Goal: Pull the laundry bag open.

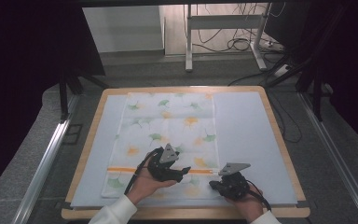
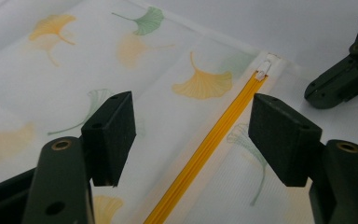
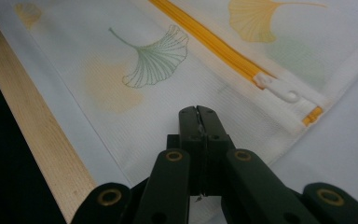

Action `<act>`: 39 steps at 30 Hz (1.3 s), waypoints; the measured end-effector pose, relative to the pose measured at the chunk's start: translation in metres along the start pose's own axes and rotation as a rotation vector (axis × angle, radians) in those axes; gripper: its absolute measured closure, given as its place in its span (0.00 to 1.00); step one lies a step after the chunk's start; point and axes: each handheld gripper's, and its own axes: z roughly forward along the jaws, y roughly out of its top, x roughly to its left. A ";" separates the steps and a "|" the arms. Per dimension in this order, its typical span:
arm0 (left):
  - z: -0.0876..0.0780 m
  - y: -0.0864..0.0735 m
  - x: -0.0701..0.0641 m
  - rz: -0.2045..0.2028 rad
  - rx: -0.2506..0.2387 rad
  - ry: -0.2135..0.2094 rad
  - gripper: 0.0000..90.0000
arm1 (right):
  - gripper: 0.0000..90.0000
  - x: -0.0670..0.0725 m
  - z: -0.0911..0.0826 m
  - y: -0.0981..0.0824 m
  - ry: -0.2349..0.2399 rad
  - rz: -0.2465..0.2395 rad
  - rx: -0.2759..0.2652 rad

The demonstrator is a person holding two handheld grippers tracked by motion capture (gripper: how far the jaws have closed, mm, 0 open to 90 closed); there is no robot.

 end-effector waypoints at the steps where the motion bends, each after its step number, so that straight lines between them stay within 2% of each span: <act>1: 0.003 0.001 -0.001 0.003 0.005 -0.006 0.35 | 0.99 0.000 0.000 0.000 -0.001 -0.002 0.000; 12: 0.028 0.009 -0.010 0.026 0.039 -0.023 0.37 | 0.99 -0.003 -0.001 0.000 0.009 0.002 0.003; 23: 0.044 0.023 -0.014 0.046 0.032 -0.040 0.39 | 0.99 -0.004 0.000 0.000 0.015 0.000 0.005; 27: 0.051 0.028 -0.016 0.073 0.035 -0.061 0.39 | 0.99 -0.004 0.000 0.000 0.016 0.000 0.006; 30: 0.056 0.030 -0.017 0.054 0.026 -0.077 0.40 | 0.99 -0.004 0.000 0.000 0.018 0.007 0.004; 34: 0.062 0.032 -0.018 0.054 0.035 -0.089 0.42 | 0.99 -0.005 0.000 0.000 0.019 0.008 0.005; 35: 0.064 0.032 -0.020 0.042 0.030 -0.094 0.43 | 0.99 -0.005 0.000 0.000 0.020 0.009 0.005; 39: 0.073 0.034 -0.024 0.048 0.051 -0.125 0.45 | 0.99 -0.005 0.000 0.000 0.024 0.010 0.006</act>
